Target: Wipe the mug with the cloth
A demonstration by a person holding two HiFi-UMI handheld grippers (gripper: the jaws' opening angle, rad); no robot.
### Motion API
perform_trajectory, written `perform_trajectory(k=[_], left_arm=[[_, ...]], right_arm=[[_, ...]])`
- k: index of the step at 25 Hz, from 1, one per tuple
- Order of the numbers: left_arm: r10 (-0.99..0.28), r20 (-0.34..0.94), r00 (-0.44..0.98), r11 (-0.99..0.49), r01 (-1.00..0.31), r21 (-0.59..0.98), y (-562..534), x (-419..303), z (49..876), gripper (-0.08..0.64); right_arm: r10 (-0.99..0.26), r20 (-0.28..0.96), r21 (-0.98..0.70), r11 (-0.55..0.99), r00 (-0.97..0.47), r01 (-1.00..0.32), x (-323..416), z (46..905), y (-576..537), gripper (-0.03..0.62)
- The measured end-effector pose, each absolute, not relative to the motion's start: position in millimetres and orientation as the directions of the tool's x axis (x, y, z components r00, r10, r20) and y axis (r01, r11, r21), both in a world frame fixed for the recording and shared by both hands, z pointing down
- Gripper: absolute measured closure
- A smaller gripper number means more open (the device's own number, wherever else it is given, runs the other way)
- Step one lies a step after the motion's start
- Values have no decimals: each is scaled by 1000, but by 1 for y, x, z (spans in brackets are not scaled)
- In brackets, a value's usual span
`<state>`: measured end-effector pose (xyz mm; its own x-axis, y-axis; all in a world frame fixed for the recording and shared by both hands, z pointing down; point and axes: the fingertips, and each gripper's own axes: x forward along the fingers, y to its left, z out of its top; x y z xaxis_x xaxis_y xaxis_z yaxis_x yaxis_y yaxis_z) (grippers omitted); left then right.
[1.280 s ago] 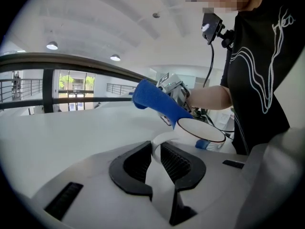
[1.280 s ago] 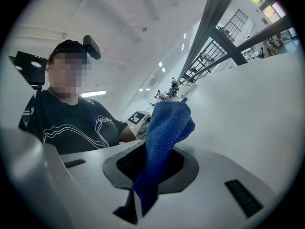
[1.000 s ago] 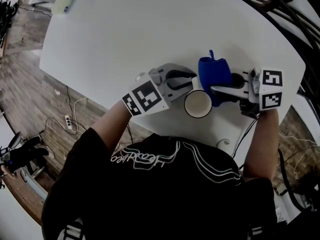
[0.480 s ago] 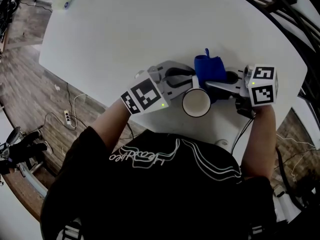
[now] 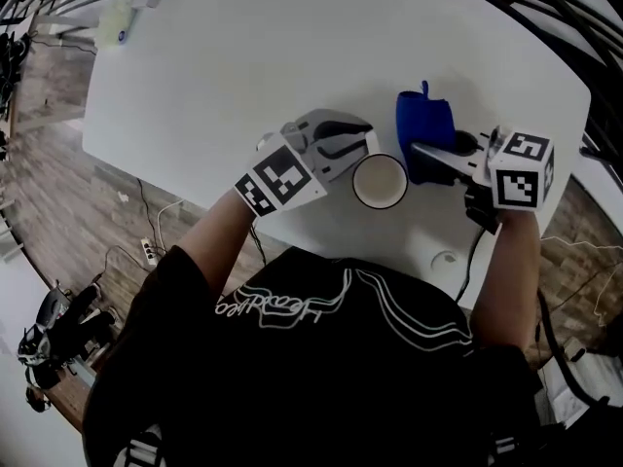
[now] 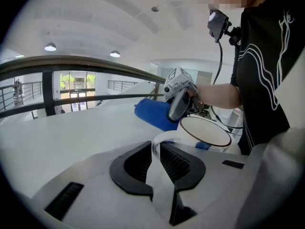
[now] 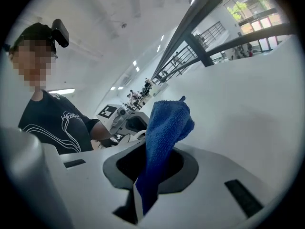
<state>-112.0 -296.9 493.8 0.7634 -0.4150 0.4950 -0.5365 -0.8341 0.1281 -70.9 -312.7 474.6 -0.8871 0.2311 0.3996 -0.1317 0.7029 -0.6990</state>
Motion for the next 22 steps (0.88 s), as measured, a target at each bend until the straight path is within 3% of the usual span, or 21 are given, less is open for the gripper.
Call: perform_trajectory(k=[9, 14, 22], left_arm=[[-400, 507, 763, -854, -512, 98, -279, -94, 481, 499], [-398, 499, 770, -866, -495, 74, -279, -94, 484, 499], [-342, 494, 799, -908, -416, 45, -282, -86, 490, 499]], right_arm=[[-161, 327, -701, 619, -931, -353, 1, 443, -276, 538], [-266, 276, -732, 565, -924, -381, 10, 438, -260, 538], [-312, 266, -740, 540, -912, -400, 13, 435, -237, 538]])
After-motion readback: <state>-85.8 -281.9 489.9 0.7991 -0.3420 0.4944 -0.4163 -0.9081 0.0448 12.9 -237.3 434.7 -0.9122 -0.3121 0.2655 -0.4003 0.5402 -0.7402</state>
